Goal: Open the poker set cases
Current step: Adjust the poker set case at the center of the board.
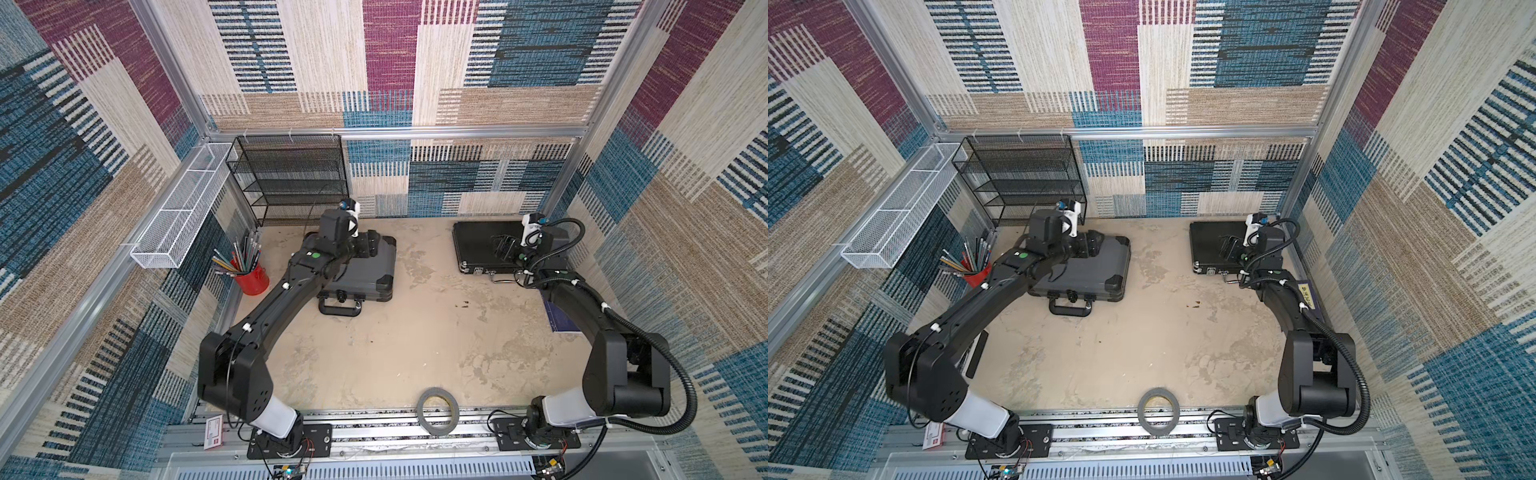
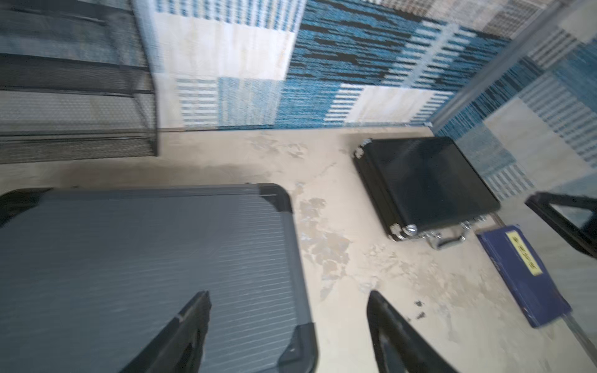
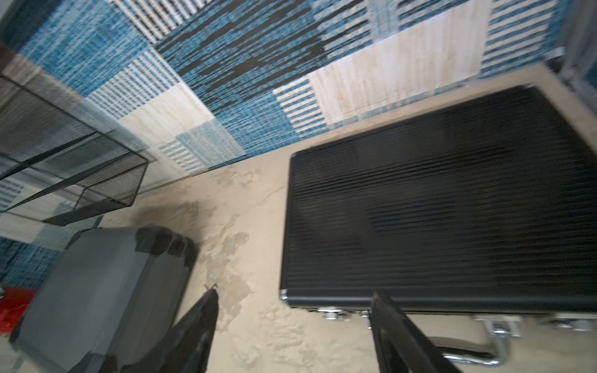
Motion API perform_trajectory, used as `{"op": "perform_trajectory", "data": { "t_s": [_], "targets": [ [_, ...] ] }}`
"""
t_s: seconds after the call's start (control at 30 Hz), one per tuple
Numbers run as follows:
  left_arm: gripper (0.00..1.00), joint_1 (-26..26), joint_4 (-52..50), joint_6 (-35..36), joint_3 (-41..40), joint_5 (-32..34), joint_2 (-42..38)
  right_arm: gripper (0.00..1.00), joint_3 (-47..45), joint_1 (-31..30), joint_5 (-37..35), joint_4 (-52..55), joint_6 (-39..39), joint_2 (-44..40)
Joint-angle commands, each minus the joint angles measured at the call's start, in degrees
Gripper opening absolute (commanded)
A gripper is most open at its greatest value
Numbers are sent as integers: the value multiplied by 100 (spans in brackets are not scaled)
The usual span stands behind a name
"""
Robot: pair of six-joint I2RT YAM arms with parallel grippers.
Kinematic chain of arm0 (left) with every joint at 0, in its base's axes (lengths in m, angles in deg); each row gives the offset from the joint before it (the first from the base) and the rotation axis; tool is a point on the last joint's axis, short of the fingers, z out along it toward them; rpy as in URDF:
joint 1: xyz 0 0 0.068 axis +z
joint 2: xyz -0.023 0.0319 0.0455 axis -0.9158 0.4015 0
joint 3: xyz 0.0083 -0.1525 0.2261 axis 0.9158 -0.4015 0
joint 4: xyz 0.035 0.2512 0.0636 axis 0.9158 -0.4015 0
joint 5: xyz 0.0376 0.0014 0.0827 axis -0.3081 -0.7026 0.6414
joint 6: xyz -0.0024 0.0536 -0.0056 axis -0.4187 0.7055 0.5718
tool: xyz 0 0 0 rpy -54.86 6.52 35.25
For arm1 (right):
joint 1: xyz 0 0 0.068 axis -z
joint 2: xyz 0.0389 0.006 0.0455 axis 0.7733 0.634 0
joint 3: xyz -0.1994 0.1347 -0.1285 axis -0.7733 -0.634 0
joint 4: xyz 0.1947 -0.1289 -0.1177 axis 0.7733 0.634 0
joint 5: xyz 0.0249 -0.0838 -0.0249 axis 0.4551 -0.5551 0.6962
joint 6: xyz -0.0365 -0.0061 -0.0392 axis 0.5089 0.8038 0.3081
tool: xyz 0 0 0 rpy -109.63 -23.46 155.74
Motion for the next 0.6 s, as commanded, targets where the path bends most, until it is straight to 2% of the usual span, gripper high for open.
{"op": "perform_trajectory", "data": {
  "t_s": [0.0, 0.13, 0.23, 0.3, 0.37, 0.57],
  "targets": [
    [77, 388, -16, 149, -688, 157, -477, 76, -181, -422, 127, -611, -538, -49],
    [77, 989, 70, -83, -1392, 4, -843, 77, -201, -1068, 227, -1030, -1009, 268],
    [76, 1384, 320, -375, -1724, -94, -844, 78, -38, -1561, 280, -1248, -1258, 712],
    [74, 1691, 571, -641, -1886, -422, -753, 78, 114, -1831, 288, -1393, -1377, 1007],
    [73, 1866, 796, -742, -1974, -662, -679, 78, 226, -2013, 409, -1599, -1566, 1286],
    [74, 2129, 728, -527, -1690, -470, -386, 76, 609, -2449, 615, -1968, -1945, 2046]
  ]
}}
